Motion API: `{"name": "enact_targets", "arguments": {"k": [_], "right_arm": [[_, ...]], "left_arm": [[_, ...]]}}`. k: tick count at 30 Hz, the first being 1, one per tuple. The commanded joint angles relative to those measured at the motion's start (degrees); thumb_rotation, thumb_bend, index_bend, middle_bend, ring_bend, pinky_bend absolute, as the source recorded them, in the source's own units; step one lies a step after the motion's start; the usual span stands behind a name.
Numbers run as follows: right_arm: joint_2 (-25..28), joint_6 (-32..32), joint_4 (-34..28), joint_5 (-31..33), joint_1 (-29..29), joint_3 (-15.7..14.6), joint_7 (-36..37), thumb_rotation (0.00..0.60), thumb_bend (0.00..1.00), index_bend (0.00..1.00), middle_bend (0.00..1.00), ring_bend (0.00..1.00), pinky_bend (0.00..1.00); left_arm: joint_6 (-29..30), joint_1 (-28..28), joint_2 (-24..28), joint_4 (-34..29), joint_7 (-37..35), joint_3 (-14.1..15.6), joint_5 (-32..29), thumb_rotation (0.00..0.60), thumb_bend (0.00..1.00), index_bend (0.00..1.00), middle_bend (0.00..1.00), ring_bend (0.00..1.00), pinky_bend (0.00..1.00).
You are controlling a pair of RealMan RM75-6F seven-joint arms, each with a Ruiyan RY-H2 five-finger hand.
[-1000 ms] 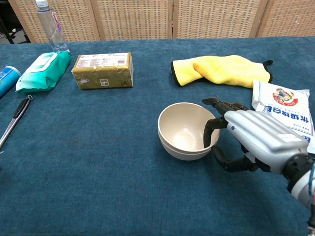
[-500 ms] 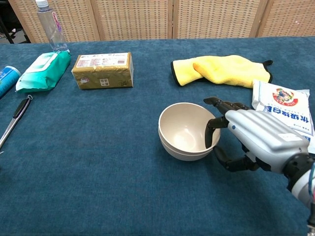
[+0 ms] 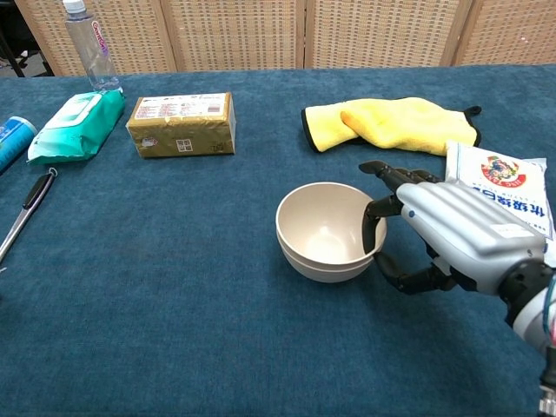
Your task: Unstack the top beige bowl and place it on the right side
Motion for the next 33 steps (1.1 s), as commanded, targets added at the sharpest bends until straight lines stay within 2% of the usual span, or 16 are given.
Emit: {"name": "enact_targets", "arguments": {"k": [1,15,33], "right_arm": [[0.2,0.1,-0.3,0.1,0.1,0.2,-0.4,0.600,0.52,0.54,0.00,0.00,0.00],[1.4,0.6,-1.6,0.9,1.0,2.1,-2.7,0.600,0.50,0.55,0.00,0.00,0.00],[2.4,1.7,-2.6,1.3,1.4,2.9,-3.8,0.600,0.47,0.56,0.00,0.00,0.00]], "left_arm": [[0.0,0.0,0.0,0.0,0.0,0.0,0.0,0.323,0.10,0.00,0.00,0.00,0.00],[-0.5,-0.2,-0.3,-0.3,0.7,0.2,0.4,0.323,0.10,0.00,0.00,0.00,0.00],[-0.6,-0.2,-0.5,-0.8,1.4,0.4,0.7,0.323,0.10,0.00,0.00,0.00,0.00]]}}
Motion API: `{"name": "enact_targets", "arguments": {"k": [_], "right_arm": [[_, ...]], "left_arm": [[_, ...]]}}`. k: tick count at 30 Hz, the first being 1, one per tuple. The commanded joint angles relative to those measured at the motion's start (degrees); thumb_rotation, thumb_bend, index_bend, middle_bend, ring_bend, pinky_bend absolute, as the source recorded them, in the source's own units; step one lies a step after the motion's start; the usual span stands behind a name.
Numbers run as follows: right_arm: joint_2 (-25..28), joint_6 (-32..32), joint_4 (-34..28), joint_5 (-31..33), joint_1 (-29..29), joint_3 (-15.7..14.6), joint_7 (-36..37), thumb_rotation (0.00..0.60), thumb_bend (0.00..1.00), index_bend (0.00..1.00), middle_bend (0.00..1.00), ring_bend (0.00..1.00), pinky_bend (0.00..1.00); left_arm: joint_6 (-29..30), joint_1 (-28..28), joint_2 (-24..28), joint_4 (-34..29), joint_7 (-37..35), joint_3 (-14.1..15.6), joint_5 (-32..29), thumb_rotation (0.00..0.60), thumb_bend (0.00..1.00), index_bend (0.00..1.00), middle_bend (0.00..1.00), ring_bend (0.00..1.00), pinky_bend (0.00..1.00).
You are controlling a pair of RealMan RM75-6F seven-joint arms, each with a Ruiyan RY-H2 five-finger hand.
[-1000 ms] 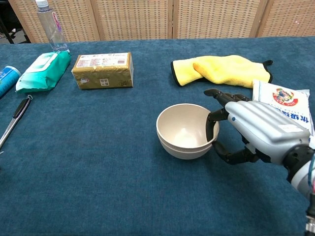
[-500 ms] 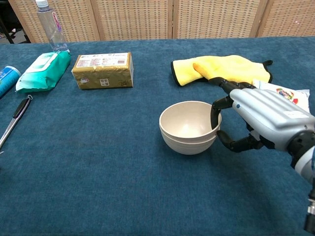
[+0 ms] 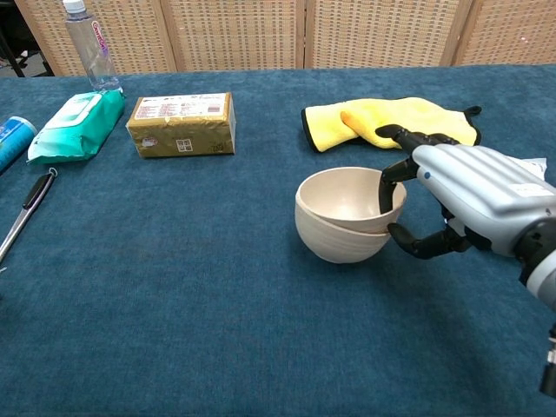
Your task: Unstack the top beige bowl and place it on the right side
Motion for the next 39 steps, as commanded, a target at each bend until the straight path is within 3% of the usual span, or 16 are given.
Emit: {"name": "enact_targets", "arguments": {"k": [1,21,39], "right_arm": [[0.1,0.1,-0.2,0.1,0.1,0.2,-0.2,0.600,0.47,0.56,0.00,0.00,0.00],[0.8,1.1,-1.2,0.1,0.7,0.9,-1.1,0.600,0.47,0.56,0.00,0.00,0.00],[4.1,2.3,-5.4,0.4,2.6,4.5,-5.4,0.600,0.47,0.57,0.00,0.00,0.00]], "left_arm": [[0.0,0.0,0.0,-0.1,0.1,0.0,0.0,0.322,0.10,0.00,0.00,0.00,0.00],[0.0,0.0,0.2,-0.7,0.6,0.1,0.4,0.322,0.10,0.00,0.00,0.00,0.00],[0.2,-0.1,0.5,-2.0,1.8,0.2,1.3,0.322,0.10,0.00,0.00,0.00,0.00]]}}
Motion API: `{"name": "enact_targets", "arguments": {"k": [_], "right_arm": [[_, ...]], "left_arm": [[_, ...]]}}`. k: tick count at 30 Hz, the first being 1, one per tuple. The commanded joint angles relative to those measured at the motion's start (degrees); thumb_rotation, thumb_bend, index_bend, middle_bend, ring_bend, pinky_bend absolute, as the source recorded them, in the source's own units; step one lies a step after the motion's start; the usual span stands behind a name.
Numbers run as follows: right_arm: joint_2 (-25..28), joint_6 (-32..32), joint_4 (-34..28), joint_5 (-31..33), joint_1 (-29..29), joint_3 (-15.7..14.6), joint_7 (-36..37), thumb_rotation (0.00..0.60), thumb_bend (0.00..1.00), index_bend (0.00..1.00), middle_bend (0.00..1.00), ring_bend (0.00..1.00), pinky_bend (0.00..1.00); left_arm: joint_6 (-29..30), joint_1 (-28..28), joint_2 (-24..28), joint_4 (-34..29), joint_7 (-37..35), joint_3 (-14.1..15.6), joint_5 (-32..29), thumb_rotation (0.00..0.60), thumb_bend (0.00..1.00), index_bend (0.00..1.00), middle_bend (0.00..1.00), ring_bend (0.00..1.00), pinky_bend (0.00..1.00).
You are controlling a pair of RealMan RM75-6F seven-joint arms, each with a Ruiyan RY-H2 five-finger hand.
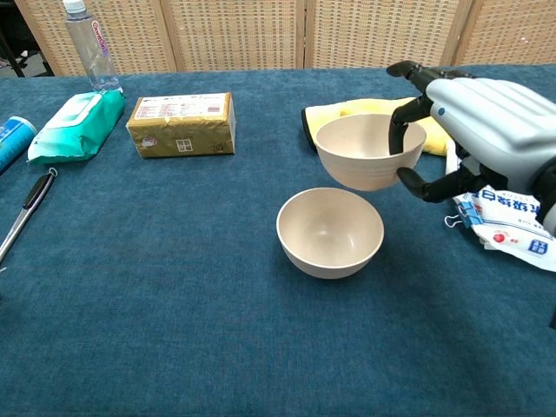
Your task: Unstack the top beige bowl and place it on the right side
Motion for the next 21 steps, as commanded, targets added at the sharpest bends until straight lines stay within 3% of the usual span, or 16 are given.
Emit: {"name": "enact_targets", "arguments": {"k": [1,15,21], "right_arm": [[0.8,0.2,-0.4,0.4,0.3,0.6,-0.3,0.600,0.47,0.57,0.00,0.00,0.00],[5.7,2.1,-0.6,2.8,-0.6,2.5,1.2,0.600,0.47,0.57,0.00,0.00,0.00],[7.0,2.6,-0.1,3.1,-1.6,1.3,3.2,0.600,0.47,0.57,0.00,0.00,0.00]], "left_arm": [[-0.1,0.0,-0.1,-0.1,0.2,0.1,0.1,0.321,0.10,0.00,0.00,0.00,0.00],[-0.7,-0.2,-0.9,-0.3,1.1,0.4,0.5,0.320,0.10,0.00,0.00,0.00,0.00],[-1.3,-0.5,-1.3,-0.8,2.0,0.6,1.0,0.323,0.10,0.00,0.00,0.00,0.00]]}}
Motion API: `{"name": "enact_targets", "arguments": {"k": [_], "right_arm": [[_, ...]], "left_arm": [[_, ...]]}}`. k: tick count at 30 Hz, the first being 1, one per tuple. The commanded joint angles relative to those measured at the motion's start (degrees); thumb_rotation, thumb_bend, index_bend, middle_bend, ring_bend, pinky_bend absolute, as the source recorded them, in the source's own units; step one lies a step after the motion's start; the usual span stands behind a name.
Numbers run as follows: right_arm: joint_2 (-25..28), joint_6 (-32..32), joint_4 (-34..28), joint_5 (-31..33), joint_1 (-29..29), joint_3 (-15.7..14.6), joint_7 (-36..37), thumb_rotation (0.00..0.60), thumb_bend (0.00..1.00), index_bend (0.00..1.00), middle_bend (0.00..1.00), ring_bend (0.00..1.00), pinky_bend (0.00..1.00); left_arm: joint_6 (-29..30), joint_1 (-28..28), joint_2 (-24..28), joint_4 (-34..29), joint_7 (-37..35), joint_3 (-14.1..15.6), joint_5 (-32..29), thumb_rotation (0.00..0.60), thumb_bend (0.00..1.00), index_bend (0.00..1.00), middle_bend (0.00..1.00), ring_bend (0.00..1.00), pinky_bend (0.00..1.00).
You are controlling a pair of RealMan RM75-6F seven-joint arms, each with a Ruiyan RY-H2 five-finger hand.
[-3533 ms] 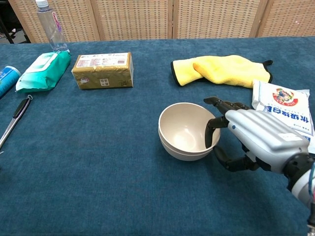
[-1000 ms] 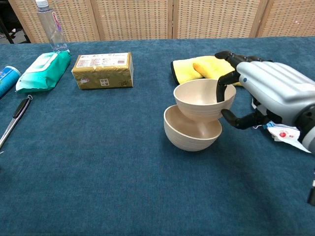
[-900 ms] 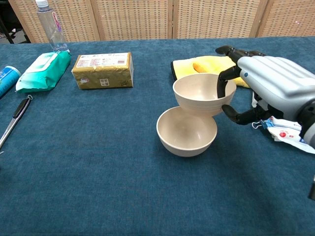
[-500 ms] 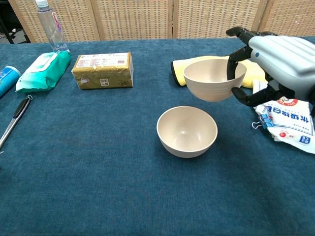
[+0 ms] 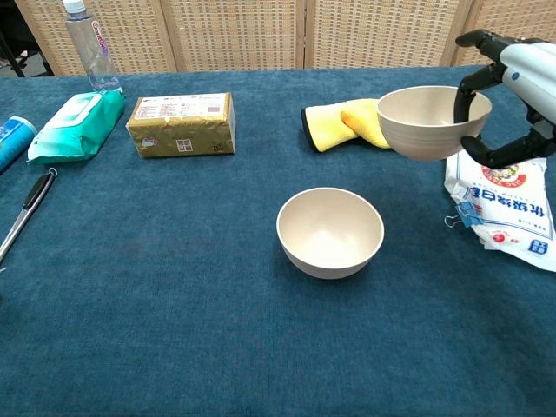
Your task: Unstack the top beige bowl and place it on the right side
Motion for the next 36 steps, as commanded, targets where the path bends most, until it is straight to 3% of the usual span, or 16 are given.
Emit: {"name": "enact_targets", "arguments": {"k": [1,14,23,36], "right_arm": [[0.4,0.3,0.5,0.6,-0.5,-0.3,1.1,0.600,0.47,0.57,0.00,0.00,0.00],[3.3,1.3,2.8,2.6,-2.2,-0.4,5.3,0.600,0.47,0.57,0.00,0.00,0.00],[2.3,1.7,2.5,0.8,-2.5,-2.2,5.8,0.600,0.47,0.57,0.00,0.00,0.00],[5.6,2.5,4.1,3.4,-3.0,0.3,6.4,0.600,0.47,0.57,0.00,0.00,0.00]], "left_arm": [[-0.1,0.0,-0.1,-0.1,0.4,0.1,0.2,0.321,0.10,0.00,0.00,0.00,0.00],[-1.0,-0.4,-0.8,-0.1,1.1,0.3,0.1,0.321,0.10,0.00,0.00,0.00,0.00],[-1.4,-0.6,-1.5,-0.7,2.1,0.5,0.7,0.322,0.10,0.00,0.00,0.00,0.00],[-0.7,0.1,-1.1,-0.2,1.5,0.8,0.7,0.322,0.10,0.00,0.00,0.00,0.00]]}}
